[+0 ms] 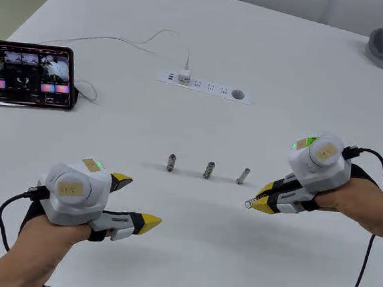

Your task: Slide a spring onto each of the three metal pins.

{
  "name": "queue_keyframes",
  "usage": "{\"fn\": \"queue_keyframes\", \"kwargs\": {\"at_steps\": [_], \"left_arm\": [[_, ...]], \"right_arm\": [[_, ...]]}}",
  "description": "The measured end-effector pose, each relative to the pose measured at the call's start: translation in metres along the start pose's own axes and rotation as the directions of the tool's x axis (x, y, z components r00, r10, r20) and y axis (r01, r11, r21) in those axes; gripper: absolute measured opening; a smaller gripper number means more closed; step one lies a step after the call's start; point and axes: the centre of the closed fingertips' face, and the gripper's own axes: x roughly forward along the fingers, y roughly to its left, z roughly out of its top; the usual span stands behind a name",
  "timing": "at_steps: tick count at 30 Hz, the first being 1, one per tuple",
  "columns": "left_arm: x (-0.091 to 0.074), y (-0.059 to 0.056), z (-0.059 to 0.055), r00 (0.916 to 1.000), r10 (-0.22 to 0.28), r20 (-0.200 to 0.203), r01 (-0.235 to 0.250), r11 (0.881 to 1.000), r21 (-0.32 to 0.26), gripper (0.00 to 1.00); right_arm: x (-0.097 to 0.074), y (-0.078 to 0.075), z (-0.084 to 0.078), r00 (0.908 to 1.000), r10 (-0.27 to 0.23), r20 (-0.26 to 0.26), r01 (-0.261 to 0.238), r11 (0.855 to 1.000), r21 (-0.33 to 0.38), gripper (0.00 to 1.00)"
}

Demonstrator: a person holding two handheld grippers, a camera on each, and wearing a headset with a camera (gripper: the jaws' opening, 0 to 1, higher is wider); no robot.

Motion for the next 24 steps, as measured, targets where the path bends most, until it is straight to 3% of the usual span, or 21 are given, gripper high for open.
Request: {"fn": "queue_keyframes", "kwargs": {"at_steps": [24], "left_arm": [[-0.011,0.007,-0.008,0.9993,0.032,-0.016,-0.033,0.999,-0.036,0.72]], "right_arm": [[0.006,-0.059,0.004,0.9964,-0.069,-0.049,0.067,0.997,-0.040,0.12]]}}
